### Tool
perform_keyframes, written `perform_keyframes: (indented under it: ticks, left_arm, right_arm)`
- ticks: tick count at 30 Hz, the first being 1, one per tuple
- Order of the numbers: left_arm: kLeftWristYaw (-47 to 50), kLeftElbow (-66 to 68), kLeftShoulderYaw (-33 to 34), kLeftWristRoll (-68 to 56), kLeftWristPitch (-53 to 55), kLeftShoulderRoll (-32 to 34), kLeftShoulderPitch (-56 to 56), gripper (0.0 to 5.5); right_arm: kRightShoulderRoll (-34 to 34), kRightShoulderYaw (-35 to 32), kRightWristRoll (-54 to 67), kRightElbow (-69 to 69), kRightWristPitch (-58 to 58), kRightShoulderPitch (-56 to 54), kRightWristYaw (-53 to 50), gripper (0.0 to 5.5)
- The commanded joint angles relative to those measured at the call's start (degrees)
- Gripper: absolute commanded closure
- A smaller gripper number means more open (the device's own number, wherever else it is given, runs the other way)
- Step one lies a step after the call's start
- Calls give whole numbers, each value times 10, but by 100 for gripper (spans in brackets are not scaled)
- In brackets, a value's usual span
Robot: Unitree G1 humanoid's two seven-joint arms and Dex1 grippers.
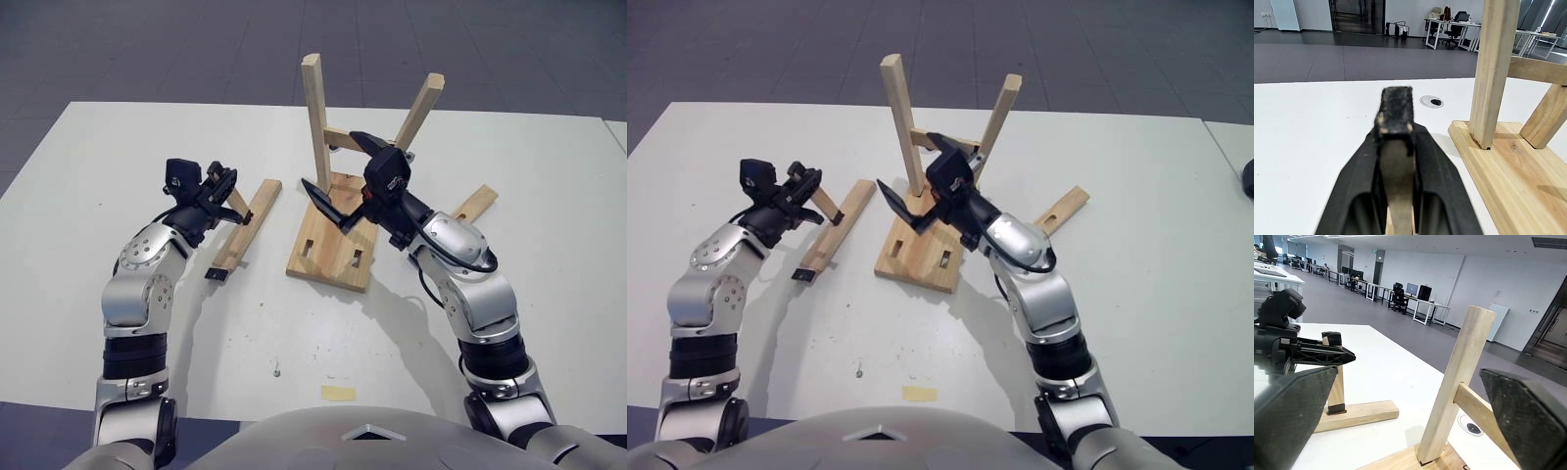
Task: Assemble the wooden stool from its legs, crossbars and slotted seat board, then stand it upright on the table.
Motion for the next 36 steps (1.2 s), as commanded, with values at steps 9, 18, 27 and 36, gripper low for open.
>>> perform_keyframes:
  ticks: [9,18,27,36]
  left_arm:
    - [1,-1,-3,23,4,0,25,509]
    - [16,-25,-5,21,18,-13,35,509]
    - [-12,76,-66,86,-21,1,48,509]
    - [-42,79,-84,77,55,34,35,509]
  right_arm:
    - [0,4,-5,-11,8,8,-6,10]
    - [1,1,-7,-10,5,8,-9,10]
    - [0,-3,-6,-3,2,-1,-11,10]
    - [5,-2,-10,2,-4,-5,-18,10]
